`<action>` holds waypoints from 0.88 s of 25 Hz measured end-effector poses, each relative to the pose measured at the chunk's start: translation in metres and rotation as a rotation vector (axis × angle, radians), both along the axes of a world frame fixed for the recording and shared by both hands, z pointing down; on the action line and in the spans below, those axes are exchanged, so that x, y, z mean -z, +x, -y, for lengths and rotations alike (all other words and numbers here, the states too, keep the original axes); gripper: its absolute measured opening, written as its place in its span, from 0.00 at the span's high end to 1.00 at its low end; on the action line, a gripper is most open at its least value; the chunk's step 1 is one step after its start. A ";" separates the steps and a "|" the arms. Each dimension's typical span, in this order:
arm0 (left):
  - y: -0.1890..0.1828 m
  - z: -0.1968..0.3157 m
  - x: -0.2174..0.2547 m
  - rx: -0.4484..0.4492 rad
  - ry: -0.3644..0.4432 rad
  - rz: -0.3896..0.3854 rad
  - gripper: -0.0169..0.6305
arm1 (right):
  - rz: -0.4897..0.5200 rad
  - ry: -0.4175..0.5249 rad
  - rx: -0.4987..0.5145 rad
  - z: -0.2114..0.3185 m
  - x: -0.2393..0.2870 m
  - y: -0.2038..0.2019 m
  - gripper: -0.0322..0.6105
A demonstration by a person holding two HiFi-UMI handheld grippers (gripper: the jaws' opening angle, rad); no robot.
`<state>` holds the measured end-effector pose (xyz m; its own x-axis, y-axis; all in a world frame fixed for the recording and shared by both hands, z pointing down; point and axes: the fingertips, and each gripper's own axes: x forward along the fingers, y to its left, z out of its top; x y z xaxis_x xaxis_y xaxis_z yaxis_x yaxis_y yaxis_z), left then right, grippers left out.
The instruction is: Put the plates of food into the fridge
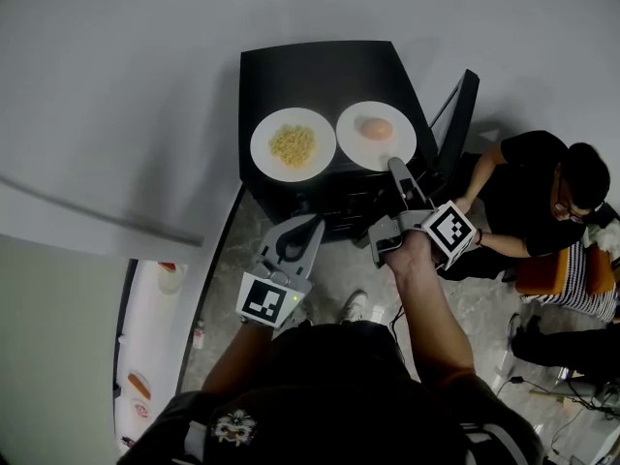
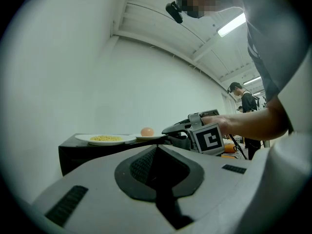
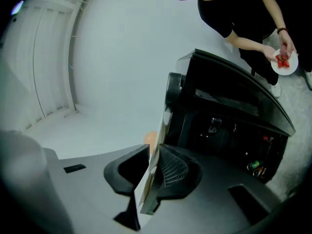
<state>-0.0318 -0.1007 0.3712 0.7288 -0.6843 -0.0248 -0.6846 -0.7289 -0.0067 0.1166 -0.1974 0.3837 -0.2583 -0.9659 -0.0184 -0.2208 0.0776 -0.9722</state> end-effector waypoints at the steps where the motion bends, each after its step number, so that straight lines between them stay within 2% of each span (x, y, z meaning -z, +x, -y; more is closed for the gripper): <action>1: 0.000 0.000 0.000 0.000 0.001 0.001 0.94 | 0.003 0.000 0.001 0.000 0.000 0.000 0.84; 22: 0.003 -0.003 -0.002 0.011 -0.010 0.001 0.94 | 0.097 0.034 -0.005 -0.013 0.000 0.008 0.90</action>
